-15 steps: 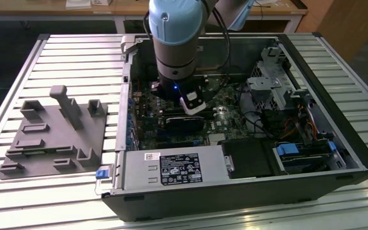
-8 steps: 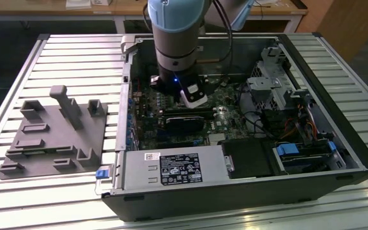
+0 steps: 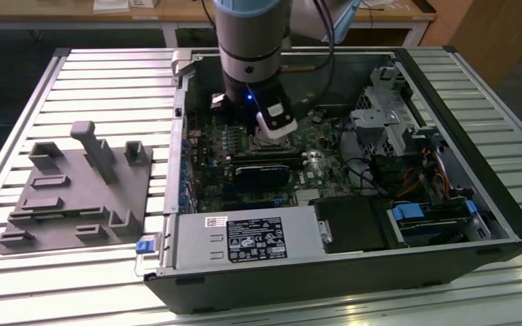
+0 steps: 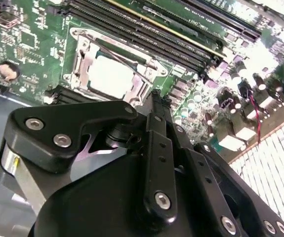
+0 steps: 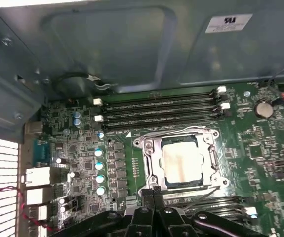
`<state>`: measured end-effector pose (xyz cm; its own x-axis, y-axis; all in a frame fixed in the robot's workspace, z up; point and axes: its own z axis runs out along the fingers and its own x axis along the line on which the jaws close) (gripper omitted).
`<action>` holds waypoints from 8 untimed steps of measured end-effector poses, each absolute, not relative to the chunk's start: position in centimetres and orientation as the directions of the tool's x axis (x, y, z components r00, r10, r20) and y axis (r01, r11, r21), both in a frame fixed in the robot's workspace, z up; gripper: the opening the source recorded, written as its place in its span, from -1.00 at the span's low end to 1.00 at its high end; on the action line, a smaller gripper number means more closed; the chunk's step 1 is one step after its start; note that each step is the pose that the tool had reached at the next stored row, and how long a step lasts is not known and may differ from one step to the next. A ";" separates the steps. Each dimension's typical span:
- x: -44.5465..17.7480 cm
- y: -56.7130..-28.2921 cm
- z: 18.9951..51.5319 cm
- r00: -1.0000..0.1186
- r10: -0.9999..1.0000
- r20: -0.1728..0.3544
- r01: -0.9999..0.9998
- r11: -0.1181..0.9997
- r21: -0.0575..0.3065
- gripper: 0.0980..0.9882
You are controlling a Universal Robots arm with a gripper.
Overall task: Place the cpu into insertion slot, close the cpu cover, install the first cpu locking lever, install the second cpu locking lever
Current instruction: 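Install the second cpu locking lever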
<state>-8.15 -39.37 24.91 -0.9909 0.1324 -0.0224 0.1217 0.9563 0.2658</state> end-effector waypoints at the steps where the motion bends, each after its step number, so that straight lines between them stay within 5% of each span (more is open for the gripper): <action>1: -8.2 -39.4 25.2 -0.991 0.132 -0.023 0.122 0.957 0.262 -0.98; 8: -7.9 -39.4 25.6 -0.990 0.133 -0.034 0.125 0.975 0.184 -0.98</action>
